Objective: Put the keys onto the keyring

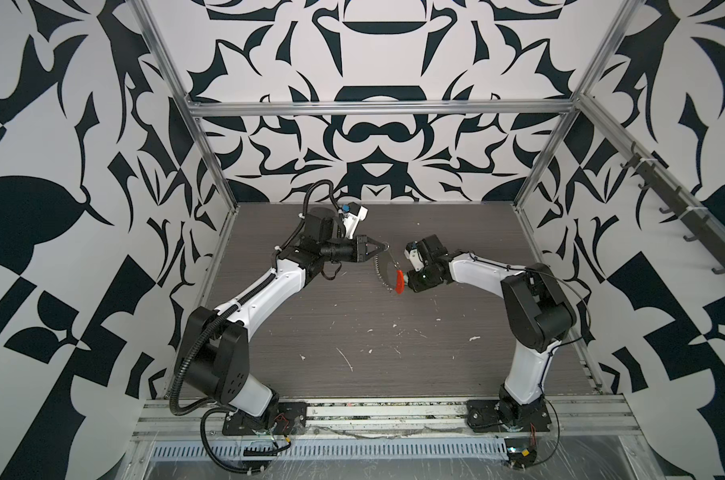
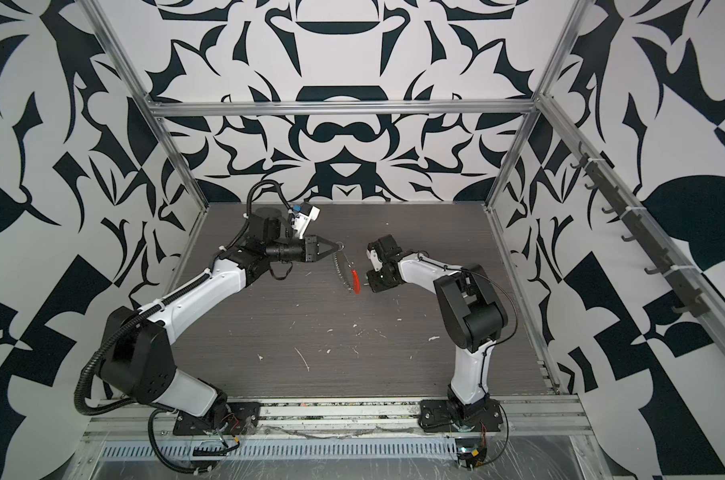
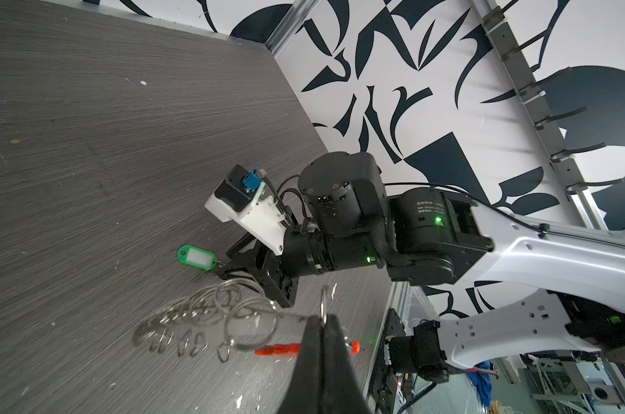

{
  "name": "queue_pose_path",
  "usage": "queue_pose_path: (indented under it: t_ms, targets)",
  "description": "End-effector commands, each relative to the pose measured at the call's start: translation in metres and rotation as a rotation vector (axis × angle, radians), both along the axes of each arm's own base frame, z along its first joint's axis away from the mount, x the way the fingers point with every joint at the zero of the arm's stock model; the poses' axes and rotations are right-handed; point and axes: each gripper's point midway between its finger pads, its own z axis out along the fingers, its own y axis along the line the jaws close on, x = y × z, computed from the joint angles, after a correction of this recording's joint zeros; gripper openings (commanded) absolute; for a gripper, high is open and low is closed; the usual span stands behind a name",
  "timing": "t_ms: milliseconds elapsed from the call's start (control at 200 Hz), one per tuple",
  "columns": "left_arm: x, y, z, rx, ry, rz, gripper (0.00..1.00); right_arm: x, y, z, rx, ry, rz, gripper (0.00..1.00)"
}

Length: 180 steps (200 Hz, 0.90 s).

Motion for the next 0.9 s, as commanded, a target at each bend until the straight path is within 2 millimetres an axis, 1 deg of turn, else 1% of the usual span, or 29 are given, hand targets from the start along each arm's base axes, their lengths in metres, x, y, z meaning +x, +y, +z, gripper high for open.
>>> queue_pose_path:
  t_ms: [0, 225, 340, 395, 450, 520, 585, 670, 705, 710, 735, 740, 780, 810, 895]
  targets:
    - [-0.007, 0.0, 0.014, -0.016, -0.032, -0.02, 0.0, 0.012, 0.005, 0.01, -0.012, -0.039, 0.022, 0.29]
    - [-0.009, 0.002, 0.015, -0.004, -0.034, -0.018, 0.0, 0.015, 0.004, 0.007, -0.028, -0.043, 0.032, 0.23]
    - [-0.009, 0.003, 0.015, -0.001, -0.036, -0.016, 0.0, 0.015, 0.003, 0.006, -0.032, -0.041, 0.031, 0.15]
    - [-0.009, 0.003, 0.015, 0.001, -0.036, -0.015, 0.0, 0.015, 0.003, 0.007, -0.033, -0.045, 0.032, 0.06]
    - [-0.008, 0.004, 0.015, 0.006, -0.039, -0.007, 0.0, 0.015, 0.003, 0.011, -0.033, -0.051, 0.033, 0.0]
    - [-0.005, 0.006, 0.016, 0.019, -0.042, 0.019, 0.0, 0.015, 0.003, 0.02, -0.028, -0.064, 0.036, 0.0]
    - [0.0, 0.01, 0.014, 0.044, -0.044, 0.063, 0.0, 0.015, 0.004, 0.034, -0.017, -0.087, 0.039, 0.0]
    - [0.009, 0.019, 0.015, 0.081, -0.056, 0.136, 0.0, 0.016, 0.003, 0.062, -0.003, -0.138, 0.021, 0.0]
    - [0.013, 0.023, 0.017, 0.098, -0.063, 0.174, 0.0, 0.018, 0.002, 0.081, 0.011, -0.177, -0.002, 0.0]
    - [0.014, 0.024, 0.017, 0.101, -0.063, 0.18, 0.0, 0.018, 0.002, 0.081, 0.011, -0.176, -0.006, 0.0]
    - [0.017, 0.027, 0.019, 0.11, -0.069, 0.208, 0.0, 0.019, 0.002, 0.097, 0.031, -0.21, -0.024, 0.0]
    - [0.018, 0.028, 0.019, 0.113, -0.071, 0.215, 0.0, 0.019, 0.002, 0.097, 0.032, -0.212, -0.026, 0.0]
    - [0.024, 0.034, 0.022, 0.127, -0.081, 0.261, 0.0, 0.021, 0.003, 0.121, 0.083, -0.28, -0.043, 0.0]
    - [0.027, 0.038, 0.027, 0.13, -0.094, 0.295, 0.0, 0.022, 0.004, 0.134, 0.11, -0.341, -0.033, 0.0]
    - [0.037, 0.048, 0.037, 0.142, -0.149, 0.369, 0.0, 0.009, 0.011, 0.175, 0.208, -0.491, 0.047, 0.0]
